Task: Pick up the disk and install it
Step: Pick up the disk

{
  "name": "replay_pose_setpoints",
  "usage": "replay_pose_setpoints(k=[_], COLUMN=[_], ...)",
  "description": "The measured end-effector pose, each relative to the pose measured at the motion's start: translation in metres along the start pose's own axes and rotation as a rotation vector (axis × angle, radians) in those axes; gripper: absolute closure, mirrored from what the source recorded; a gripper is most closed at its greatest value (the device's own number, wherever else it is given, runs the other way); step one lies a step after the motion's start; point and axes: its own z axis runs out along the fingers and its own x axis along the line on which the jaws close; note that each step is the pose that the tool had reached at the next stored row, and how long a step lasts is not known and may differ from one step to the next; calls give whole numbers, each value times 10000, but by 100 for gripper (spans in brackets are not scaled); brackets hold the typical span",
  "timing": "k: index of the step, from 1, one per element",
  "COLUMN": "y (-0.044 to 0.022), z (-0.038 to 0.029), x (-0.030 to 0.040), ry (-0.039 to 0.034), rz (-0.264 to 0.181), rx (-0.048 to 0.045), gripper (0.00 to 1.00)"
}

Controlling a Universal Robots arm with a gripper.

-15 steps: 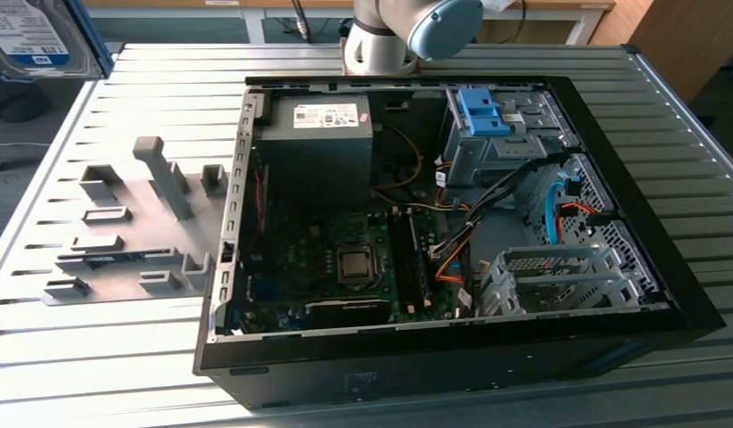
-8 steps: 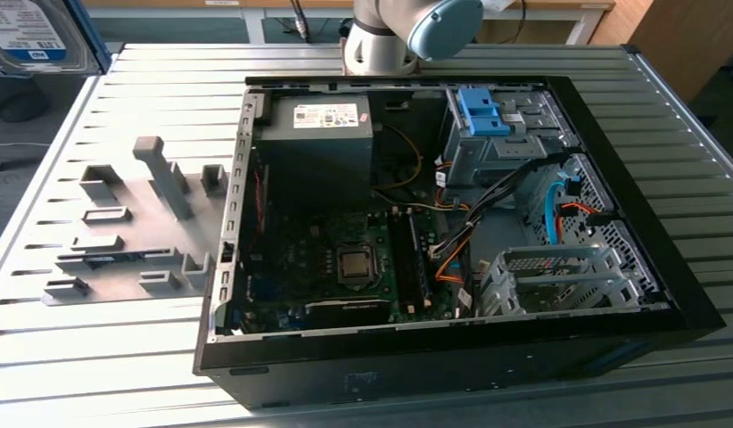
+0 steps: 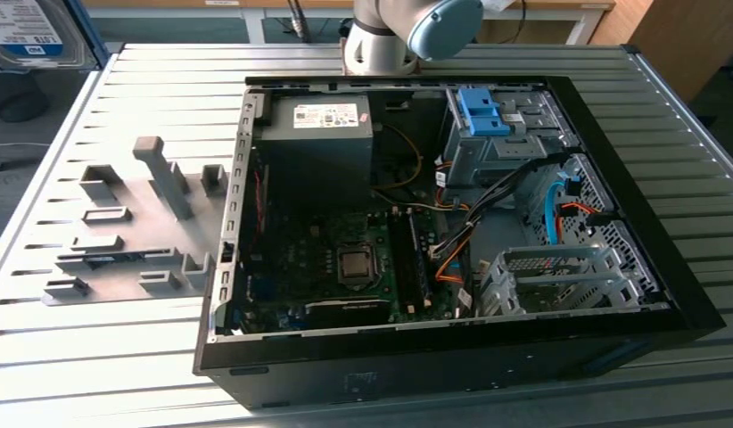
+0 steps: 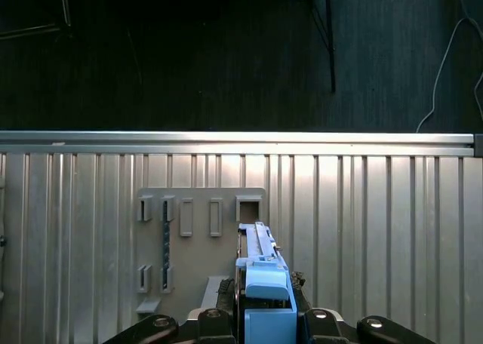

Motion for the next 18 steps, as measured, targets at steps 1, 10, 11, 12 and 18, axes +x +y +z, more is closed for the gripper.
replay_pose_setpoints(k=[1, 10, 11, 12, 18], y=[0, 1, 1, 1, 2], z=[-7, -71, -79, -88, -143], x=[0, 0, 0, 0, 0], ry=[0, 0, 0, 0, 0], rz=[0, 0, 0, 1, 0], rx=[-1, 0, 0, -1, -1], gripper=[63, 63, 63, 63, 63])
